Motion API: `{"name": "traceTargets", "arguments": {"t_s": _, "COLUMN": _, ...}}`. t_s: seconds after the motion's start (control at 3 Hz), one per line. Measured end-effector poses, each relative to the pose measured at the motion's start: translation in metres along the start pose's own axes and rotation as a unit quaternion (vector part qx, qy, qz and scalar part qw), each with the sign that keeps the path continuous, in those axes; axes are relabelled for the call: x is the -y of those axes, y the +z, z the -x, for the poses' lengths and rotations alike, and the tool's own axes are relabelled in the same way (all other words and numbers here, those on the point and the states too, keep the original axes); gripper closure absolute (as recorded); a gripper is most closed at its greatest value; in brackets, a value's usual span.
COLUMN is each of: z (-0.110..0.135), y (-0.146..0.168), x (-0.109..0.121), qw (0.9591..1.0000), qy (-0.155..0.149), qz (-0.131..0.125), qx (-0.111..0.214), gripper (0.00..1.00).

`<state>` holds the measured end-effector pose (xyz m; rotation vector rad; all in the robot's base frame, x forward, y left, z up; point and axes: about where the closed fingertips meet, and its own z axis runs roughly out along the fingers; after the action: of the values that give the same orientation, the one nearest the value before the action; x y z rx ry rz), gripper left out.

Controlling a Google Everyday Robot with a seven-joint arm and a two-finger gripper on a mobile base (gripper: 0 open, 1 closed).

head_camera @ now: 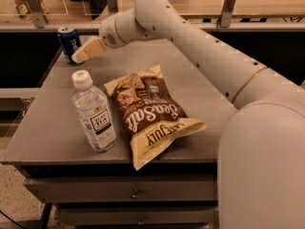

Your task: Pick pepsi can

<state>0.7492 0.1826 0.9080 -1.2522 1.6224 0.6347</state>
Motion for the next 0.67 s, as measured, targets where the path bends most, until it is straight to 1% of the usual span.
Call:
{"name": "traceTargets", "arguments": {"t_s": 0.33, "z": -0.01, "y": 0.02, "x": -0.004, "qw": 0.9999, "qy": -0.002, "qz": 0.016, "qx": 0.005, "gripper": 0.0}}
{"name": "traceTargets", "arguments": {"t_s": 0.67, "z": -0.014, "y": 0.039, "x": -0.013, "qw": 0.9993, "qy": -0.01, "qz": 0.034, "qx": 0.011, "gripper": 0.0}}
